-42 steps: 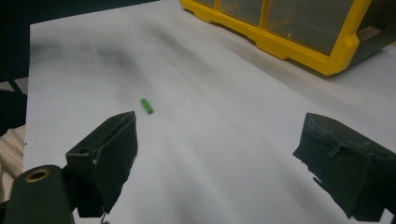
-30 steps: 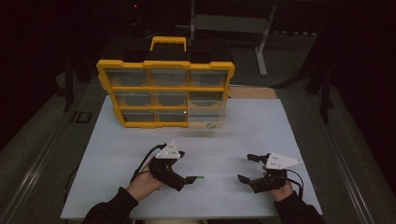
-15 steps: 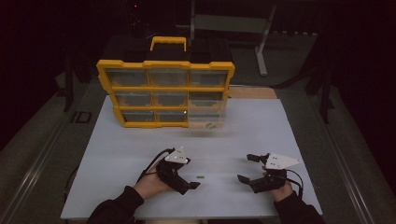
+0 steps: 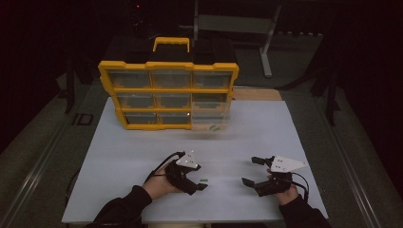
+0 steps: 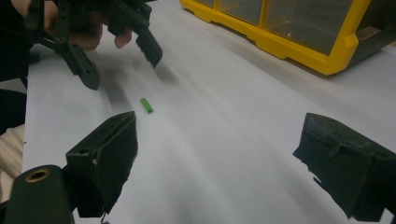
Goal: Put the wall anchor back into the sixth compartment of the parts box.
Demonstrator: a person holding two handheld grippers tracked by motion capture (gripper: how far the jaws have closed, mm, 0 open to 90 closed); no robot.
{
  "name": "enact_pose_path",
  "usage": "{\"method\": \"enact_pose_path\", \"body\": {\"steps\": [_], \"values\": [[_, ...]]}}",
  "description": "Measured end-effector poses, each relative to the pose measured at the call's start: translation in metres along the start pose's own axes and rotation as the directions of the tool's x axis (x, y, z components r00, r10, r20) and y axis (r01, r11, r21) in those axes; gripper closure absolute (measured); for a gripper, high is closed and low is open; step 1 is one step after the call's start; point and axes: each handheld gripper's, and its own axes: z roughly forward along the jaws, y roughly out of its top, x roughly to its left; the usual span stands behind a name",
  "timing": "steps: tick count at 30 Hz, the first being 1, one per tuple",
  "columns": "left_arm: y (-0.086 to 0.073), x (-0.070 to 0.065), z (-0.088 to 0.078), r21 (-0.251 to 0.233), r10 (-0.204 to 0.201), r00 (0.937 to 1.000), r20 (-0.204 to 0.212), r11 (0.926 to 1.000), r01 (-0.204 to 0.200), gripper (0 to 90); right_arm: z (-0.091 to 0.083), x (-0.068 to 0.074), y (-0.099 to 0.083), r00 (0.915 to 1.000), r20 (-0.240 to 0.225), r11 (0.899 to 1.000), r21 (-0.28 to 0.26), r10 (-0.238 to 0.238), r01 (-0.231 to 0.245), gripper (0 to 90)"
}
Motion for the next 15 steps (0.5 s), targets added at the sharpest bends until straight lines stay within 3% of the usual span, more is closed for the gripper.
{"method": "enact_pose_path", "body": {"steps": [1, 9, 15], "values": [[0.0, 0.0, 0.001, 0.007, 0.003, 1.0, 0.003, 1.0, -0.003, 31.7, 0.0, 0.0, 0.0, 1.0, -0.001, 1.0, 0.004, -0.001, 0.001, 12.1], [0.003, 0.002, 0.013, 0.053, 0.033, 0.9995, -0.002, 0.9981, -0.033, 50.2, 0.0, 0.0, 0.0, 1.0, 0.0, 1.0, 0.001, 0.001, -0.001, 12.1], [0.005, 0.006, 0.021, 0.088, 0.012, 0.9997, -0.02, 0.9961, -0.01, 57.6, 0.0, 0.0, 0.0, 1.0, 0.0, 1.0, 0.001, -0.002, 0.002, 12.1]]}}
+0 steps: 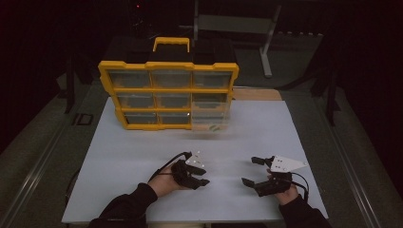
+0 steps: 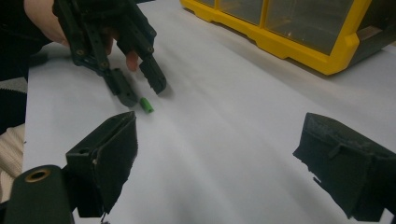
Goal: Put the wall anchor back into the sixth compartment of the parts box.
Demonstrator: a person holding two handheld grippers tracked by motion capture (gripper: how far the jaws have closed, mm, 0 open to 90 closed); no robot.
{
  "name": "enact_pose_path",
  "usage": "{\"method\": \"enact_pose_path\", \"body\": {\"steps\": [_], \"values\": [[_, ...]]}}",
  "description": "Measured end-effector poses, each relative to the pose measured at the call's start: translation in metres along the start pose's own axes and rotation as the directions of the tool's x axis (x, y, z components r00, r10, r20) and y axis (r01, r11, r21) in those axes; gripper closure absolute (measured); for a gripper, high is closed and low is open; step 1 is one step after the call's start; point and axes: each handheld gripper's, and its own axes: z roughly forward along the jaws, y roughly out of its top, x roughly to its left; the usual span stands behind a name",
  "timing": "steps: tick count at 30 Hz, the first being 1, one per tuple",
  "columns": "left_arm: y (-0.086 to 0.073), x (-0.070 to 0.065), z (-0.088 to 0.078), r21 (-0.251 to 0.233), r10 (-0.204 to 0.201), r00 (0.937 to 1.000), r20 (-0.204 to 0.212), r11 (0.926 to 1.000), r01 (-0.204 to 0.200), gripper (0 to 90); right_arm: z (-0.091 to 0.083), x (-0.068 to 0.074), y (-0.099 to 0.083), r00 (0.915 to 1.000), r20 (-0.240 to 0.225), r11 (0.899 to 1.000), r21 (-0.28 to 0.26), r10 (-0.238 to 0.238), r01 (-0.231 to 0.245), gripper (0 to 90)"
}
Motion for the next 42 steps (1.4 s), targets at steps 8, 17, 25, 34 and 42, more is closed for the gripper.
{"method": "enact_pose_path", "body": {"steps": [8, 17, 25, 34, 42], "values": [[0.001, -0.002, 0.004, 0.022, 0.031, 0.9995, -0.008, 0.9993, -0.031, 71.6, 0.0, 0.0, 0.0, 1.0, -0.001, 1.0, 0.001, 0.002, -0.002, 12.1], [0.003, 0.0, 0.006, 0.031, 0.023, 0.9997, -0.006, 0.9992, -0.023, 80.2, 0.0, 0.0, 0.0, 1.0, -0.001, 1.0, 0.002, -0.001, 0.001, 12.1], [0.005, -0.002, 0.006, 0.041, 0.004, 0.9998, -0.018, 0.9992, -0.003, 83.3, 0.0, 0.0, 0.0, 1.0, -0.001, 1.0, 0.001, 0.0, 0.0, 12.1], [0.011, -0.004, -0.007, 0.041, -0.005, 1.0, -0.006, 0.9992, 0.005, 83.4, -0.001, -0.001, 0.0, 1.0, 0.001, 1.0, -0.004, 0.001, -0.001, 12.1], [0.021, 0.0, -0.041, 0.0, -0.018, 0.9994, -0.031, 0.9998, 0.018, 83.3, -0.001, -0.001, 0.0, 1.0, 0.001, 1.0, -0.002, 0.002, -0.002, 12.1]]}}
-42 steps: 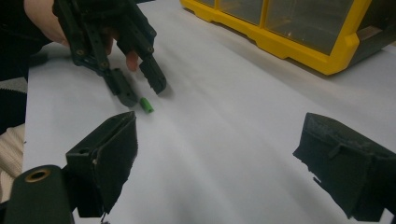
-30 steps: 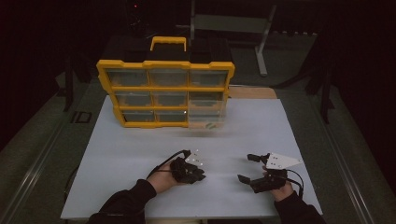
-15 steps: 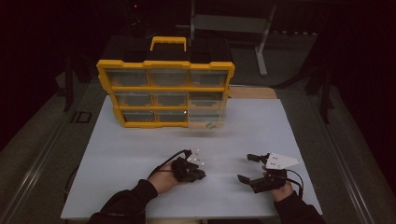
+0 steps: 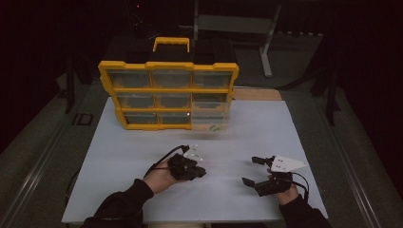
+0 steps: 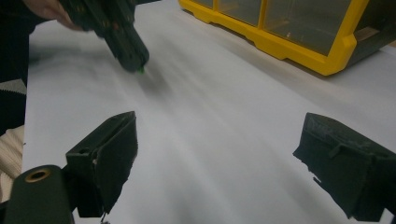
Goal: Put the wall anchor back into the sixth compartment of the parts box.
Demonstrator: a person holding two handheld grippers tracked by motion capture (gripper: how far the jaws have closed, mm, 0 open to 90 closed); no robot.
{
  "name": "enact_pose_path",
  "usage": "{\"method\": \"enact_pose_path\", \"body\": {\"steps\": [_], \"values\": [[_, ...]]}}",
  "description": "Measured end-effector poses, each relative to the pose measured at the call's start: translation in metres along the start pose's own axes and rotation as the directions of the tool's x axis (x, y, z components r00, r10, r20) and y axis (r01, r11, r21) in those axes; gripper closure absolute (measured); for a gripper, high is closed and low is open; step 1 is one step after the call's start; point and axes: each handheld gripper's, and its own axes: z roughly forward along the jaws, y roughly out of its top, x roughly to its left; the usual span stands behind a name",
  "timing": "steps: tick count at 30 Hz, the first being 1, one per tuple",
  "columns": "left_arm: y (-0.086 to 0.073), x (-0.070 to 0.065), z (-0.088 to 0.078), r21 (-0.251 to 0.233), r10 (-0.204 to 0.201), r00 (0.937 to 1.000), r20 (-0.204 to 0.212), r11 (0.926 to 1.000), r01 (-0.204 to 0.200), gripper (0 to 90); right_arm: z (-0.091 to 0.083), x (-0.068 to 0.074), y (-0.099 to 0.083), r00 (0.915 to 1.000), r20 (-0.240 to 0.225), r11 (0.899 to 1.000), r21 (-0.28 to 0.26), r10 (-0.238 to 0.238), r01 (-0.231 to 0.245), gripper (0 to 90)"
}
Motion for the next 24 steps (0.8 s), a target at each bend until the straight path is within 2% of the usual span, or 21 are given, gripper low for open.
{"method": "enact_pose_path", "body": {"steps": [7, 8, 10, 11, 24], "values": [[0.005, 0.004, -0.021, -0.027, -0.004, 0.9993, -0.036, 0.9996, 0.003, 83.3, 0.0, 0.0, 0.0, 1.0, 0.002, 1.0, -0.001, -0.002, 0.002, 12.1], [0.006, 0.005, -0.026, -0.032, -0.001, 0.9985, -0.055, 0.9995, -0.001, 83.4, 0.0, 0.0, 0.0, 1.0, 0.002, 1.0, -0.001, -0.002, 0.002, 12.1], [0.006, 0.007, -0.032, -0.039, -0.011, 0.9982, -0.059, 0.9992, 0.008, 83.3, 0.0, 0.0, 0.001, 1.0, 0.003, 1.0, 0.0, -0.001, 0.001, 12.1], [0.007, 0.009, -0.039, -0.054, -0.019, 0.9968, -0.078, 0.9984, 0.015, 83.3, 0.0, 0.001, 0.001, 1.0, 0.002, 1.0, 0.0, -0.002, 0.002, 12.1], [0.012, 0.018, -0.071, -0.1, -0.048, 0.9898, -0.134, 0.9944, 0.034, 83.4, 0.0, 0.0, 0.0, 1.0, 0.002, 1.0, 0.002, -0.003, 0.003, 12.1]]}}
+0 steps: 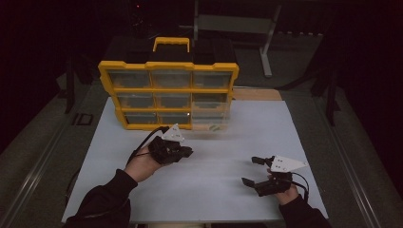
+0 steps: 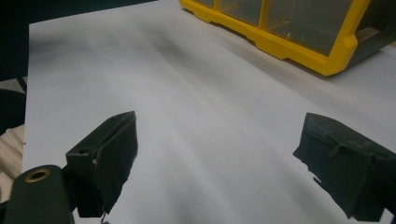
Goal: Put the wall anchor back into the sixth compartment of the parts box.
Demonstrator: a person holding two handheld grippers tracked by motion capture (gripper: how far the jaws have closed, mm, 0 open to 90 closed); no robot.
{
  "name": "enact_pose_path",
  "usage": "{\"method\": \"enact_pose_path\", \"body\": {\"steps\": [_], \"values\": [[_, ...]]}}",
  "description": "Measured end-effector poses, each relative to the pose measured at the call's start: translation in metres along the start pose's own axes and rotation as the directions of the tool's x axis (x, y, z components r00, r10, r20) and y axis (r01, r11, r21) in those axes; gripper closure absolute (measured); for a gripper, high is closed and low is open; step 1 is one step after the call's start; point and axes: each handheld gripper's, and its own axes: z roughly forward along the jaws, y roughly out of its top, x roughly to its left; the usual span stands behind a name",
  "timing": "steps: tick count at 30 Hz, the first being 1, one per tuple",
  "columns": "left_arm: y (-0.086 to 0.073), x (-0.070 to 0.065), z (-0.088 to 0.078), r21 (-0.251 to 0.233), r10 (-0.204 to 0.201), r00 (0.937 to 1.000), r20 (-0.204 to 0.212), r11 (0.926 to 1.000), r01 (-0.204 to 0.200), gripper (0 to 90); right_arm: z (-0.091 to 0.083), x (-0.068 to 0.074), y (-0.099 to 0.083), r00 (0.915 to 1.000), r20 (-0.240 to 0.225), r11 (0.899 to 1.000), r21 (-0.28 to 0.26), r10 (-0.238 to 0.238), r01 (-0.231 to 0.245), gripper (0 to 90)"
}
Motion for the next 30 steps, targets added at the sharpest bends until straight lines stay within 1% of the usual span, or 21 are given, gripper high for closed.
{"method": "enact_pose_path", "body": {"steps": [1, 4, 7, 9, 10, 11, 13, 17, 21, 23, 24, 28, 29, 30], "values": [[0.001, 0.001, -0.003, -0.009, -0.003, 0.9999, -0.01, 1.0, 0.003, 83.4, 0.0, 0.0, 0.0, 1.0, 0.0, 1.0, -0.001, 0.001, -0.001, 12.1], [0.006, 0.005, -0.011, -0.022, -0.012, 0.9998, -0.019, 0.9997, 0.011, 83.4, 0.001, 0.0, 0.0, 1.0, -0.001, 1.0, 0.001, -0.003, 0.003, 12.1], [0.012, 0.008, -0.018, -0.034, -0.012, 0.9994, -0.032, 0.9994, 0.011, 83.4, 0.0, 0.0, 0.0, 1.0, -0.001, 1.0, 0.0, -0.003, 0.003, 12.1], [0.015, 0.009, -0.021, -0.036, -0.011, 0.9995, -0.031, 0.9993, 0.009, 83.4, 0.0, 0.0, 0.0, 1.0, -0.001, 1.0, 0.001, -0.002, 0.002, 12.1], [0.018, 0.01, -0.024, -0.045, -0.01, 0.9992, -0.039, 0.9989, 0.009, 83.4, 0.0, 0.0, 0.0, 1.0, -0.001, 1.0, 0.001, -0.002, 0.002, 12.1], [0.02, 0.011, -0.027, -0.048, -0.01, 0.9992, -0.038, 0.9988, 0.008, 83.4, 0.0, 0.0, 0.0, 1.0, -0.001, 1.0, -0.001, 0.0, 0.0, 12.1], [0.025, 0.013, -0.031, -0.051, -0.01, 0.9985, -0.053, 0.9987, 0.007, 83.3, 0.001, 0.0, 0.0, 1.0, -0.002, 1.0, -0.001, 0.0, 0.0, 12.1], [0.032, 0.016, -0.039, -0.064, -0.004, 0.998, -0.064, 0.998, 0.0, 83.3, 0.001, 0.0, 0.0, 1.0, -0.001, 1.0, -0.002, -0.003, 0.003, 12.1], [0.042, 0.02, -0.048, -0.079, -0.01, 0.9969, -0.078, 0.9969, 0.003, 83.3, 0.001, 0.0, 0.0, 1.0, -0.002, 1.0, -0.002, 0.002, -0.002, 12.1], [0.047, 0.022, -0.052, -0.082, -0.007, 0.9962, -0.087, 0.9967, 0.0, 83.3, 0.001, 0.0, 0.0, 1.0, -0.004, 1.0, -0.002, -0.003, 0.003, 12.1], [0.049, 0.023, -0.053, -0.084, -0.011, 0.9963, -0.085, 0.9964, 0.004, 83.3, 0.001, 0.0, 0.0, 1.0, -0.004, 1.0, -0.002, -0.005, 0.005, 12.1], [0.06, 0.026, -0.058, -0.095, -0.005, 0.9958, -0.092, 0.9954, -0.004, 83.3, 0.001, 0.0, 0.0, 1.0, -0.004, 1.0, -0.001, -0.002, 0.002, 12.1], [0.064, 0.026, -0.059, -0.096, -0.002, 0.9951, -0.099, 0.9954, -0.008, 83.3, 0.001, 0.0, 0.0, 1.0, -0.004, 1.0, -0.002, -0.002, 0.002, 12.1], [0.067, 0.027, -0.06, -0.096, -0.001, 0.9953, -0.097, 0.9953, -0.008, 83.3, 0.001, 0.0, 0.0, 1.0, -0.004, 1.0, -0.001, -0.001, 0.001, 12.1]]}}
